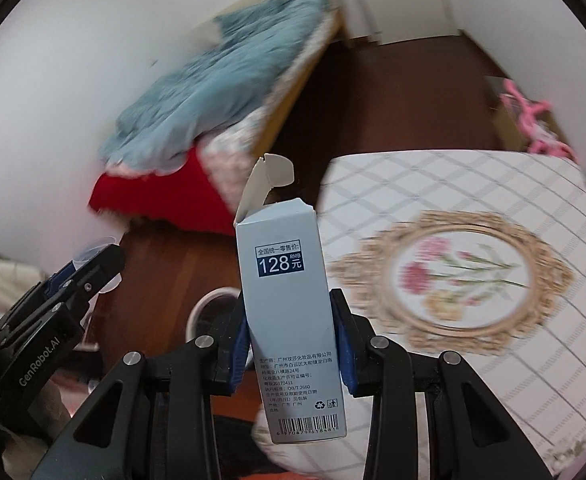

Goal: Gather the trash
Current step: 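Carry the cup and carton over the bin and open both tools to drop them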

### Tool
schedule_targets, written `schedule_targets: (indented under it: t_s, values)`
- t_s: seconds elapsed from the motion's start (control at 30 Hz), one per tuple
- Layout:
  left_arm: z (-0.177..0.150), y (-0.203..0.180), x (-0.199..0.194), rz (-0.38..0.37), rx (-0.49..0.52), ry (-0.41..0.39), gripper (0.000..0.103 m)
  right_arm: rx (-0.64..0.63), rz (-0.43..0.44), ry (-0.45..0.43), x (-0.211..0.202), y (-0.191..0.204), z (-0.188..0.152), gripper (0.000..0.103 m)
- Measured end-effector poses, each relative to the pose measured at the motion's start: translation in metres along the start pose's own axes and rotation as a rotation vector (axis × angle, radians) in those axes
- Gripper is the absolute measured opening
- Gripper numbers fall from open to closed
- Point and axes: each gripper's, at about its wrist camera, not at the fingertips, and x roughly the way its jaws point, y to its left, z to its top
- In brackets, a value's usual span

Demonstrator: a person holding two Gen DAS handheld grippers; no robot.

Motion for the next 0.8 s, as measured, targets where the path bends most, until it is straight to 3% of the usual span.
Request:
schedule_targets:
  t_s: [0.2, 0.37, 0.6, 0.8]
  values:
    - [-0.027, 0.091, 0.052, 0.092, -0.113, 0.102, 0.038, -0.081, 0.045, 0.133, 0.097, 0.079, -0.005, 0.039]
    - [-0.058, 0.148, 0.119, 0.122, -0.197, 0.233, 0.038, -0.106, 0.04, 0.277, 0.201, 0.115, -0.022, 0.039]
    - [-0.104, 0.2, 0.211, 0.112, -0.289, 0.39, 0.038, -0.092, 0.0, 0.472, 0.343, 0.126, -0.056, 0.038]
    - [-0.124, 0.216, 0.254, 0.072, -0.345, 0.478, 0.038, -0.082, -0.015, 0.556, 0.417, 0.135, -0.076, 0.039]
